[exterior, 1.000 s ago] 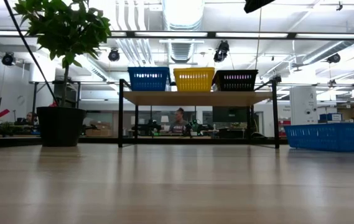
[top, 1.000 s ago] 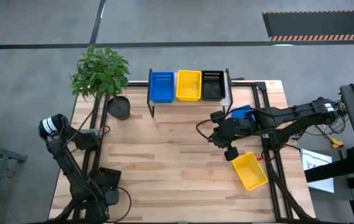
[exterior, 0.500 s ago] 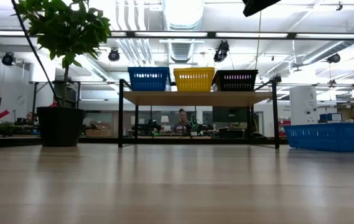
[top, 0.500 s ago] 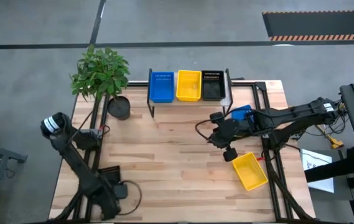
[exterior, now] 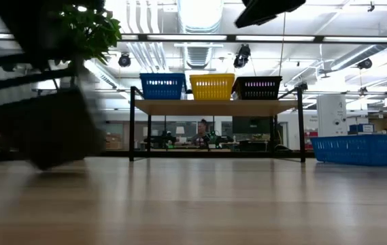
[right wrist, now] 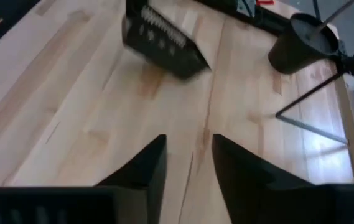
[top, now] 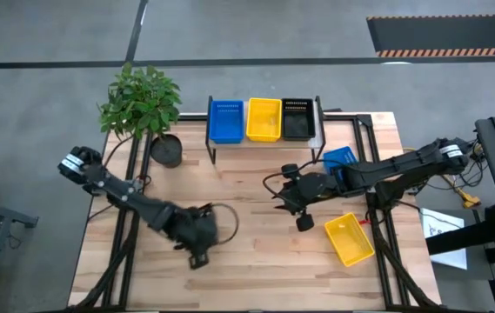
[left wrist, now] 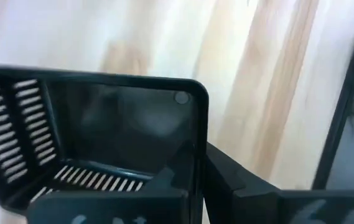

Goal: Stack baskets on shelf by color
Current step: Stack the black bin on top of the other black bin on the shelf

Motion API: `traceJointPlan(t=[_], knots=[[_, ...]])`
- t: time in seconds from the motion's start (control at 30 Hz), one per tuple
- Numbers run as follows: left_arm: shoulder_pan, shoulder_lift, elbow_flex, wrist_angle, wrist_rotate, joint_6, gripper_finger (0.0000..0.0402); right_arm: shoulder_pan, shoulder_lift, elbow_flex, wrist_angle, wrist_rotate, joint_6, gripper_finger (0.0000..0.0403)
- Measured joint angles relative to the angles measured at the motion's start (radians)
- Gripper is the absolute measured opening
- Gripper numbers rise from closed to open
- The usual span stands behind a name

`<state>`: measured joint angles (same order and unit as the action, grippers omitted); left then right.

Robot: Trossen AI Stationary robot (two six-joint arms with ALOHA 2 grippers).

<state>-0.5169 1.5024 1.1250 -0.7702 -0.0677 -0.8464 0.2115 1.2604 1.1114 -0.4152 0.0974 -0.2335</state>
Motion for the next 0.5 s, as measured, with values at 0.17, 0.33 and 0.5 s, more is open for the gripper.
traceJointPlan(t=[0.17, 0.33, 0.5], knots=[[0.113, 0.000, 0.000, 0.152, -0.002, 0.195, 0.0000, 0.000, 0.085, 0.065, 0.012, -0.013, 0.012, 0.0167], [0.180, 0.000, 0.000, 0.256, -0.003, 0.357, 0.0000, 0.000, 0.184, 0.150, 0.008, -0.122, -0.020, 0.0192], [0.205, 0.000, -0.001, 0.322, -0.019, 0.470, 0.0000, 0.000, 0.269, 0.235, 0.000, -0.134, -0.043, 0.0196]])
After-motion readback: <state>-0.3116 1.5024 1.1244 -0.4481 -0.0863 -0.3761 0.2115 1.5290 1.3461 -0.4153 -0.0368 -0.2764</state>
